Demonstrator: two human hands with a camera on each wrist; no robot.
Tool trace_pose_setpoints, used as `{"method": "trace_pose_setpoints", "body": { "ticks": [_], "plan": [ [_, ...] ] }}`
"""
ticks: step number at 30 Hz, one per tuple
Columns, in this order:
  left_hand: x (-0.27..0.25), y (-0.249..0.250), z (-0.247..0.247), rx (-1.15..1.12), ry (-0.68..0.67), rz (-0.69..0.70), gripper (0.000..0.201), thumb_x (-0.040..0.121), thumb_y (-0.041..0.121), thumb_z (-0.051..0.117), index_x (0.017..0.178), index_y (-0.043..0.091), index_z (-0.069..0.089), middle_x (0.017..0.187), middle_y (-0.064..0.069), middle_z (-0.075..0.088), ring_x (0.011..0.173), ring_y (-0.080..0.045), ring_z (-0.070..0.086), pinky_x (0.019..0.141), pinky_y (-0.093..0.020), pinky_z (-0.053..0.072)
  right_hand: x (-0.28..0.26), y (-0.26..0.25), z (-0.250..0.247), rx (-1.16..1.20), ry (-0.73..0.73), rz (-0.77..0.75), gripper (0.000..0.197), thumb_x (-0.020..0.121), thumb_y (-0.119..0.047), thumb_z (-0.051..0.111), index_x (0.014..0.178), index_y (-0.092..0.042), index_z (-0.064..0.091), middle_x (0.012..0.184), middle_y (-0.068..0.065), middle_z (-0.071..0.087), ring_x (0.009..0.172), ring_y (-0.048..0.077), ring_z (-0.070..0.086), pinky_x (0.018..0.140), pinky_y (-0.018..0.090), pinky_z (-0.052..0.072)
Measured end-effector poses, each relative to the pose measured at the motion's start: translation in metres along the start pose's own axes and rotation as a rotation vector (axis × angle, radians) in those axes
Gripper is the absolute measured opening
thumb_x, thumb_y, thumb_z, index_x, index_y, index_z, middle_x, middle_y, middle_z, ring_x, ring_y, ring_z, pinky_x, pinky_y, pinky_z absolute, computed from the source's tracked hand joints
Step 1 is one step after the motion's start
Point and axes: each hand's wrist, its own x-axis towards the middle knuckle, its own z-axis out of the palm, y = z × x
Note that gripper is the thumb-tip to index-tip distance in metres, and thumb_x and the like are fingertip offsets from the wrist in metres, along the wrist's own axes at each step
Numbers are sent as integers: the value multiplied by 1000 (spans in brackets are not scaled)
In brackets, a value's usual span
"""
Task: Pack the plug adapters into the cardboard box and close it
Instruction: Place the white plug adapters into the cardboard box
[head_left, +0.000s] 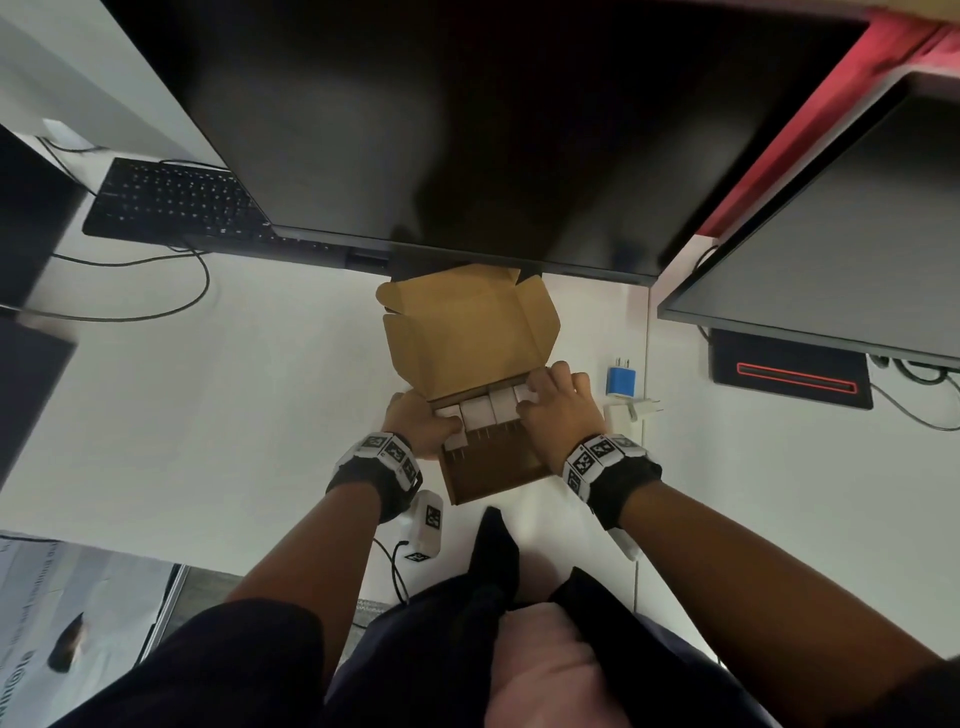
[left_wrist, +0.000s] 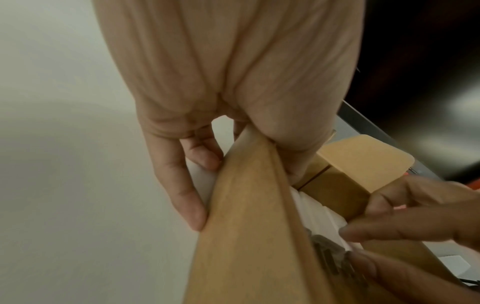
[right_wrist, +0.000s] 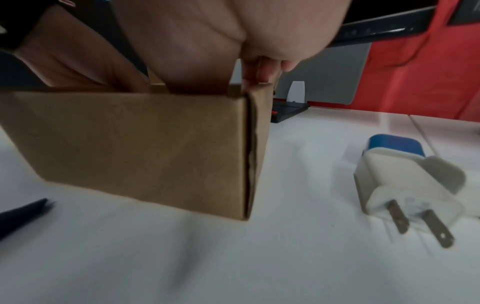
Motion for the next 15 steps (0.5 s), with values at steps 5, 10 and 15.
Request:
{"method": "trace_pose_setpoints", "body": {
  "ticks": [5, 10, 15],
  "plan": [
    [1, 1, 1, 11, -4, 2, 22, 57, 39, 66, 75, 29, 57, 102, -16, 75, 108, -42, 68, 93, -52, 61, -15, -3, 8, 52, 49, 68, 42, 79, -36, 74, 118, -24, 62, 132, 12, 41, 113, 35, 36, 94, 48, 37],
    [-2, 1, 2, 16, -1, 10, 18, 59, 39, 65, 73, 28, 59, 98, -17, 76, 107, -43, 69, 93, -52, 60, -31, 21, 12, 401, 296, 224, 39, 83, -23, 66, 122, -21, 60, 112, 12, 50, 102, 33, 45, 84, 46, 43],
    [3, -4, 3, 3, 6, -5, 20, 59, 41, 66, 74, 29, 60, 99, -14, 76, 109, -41, 68, 92, -52, 61, -44, 61, 31, 683, 210, 542, 30, 95, -24, 57, 124, -15, 54, 123, 15, 52, 102, 34, 59, 84, 45, 55]
  ]
}}
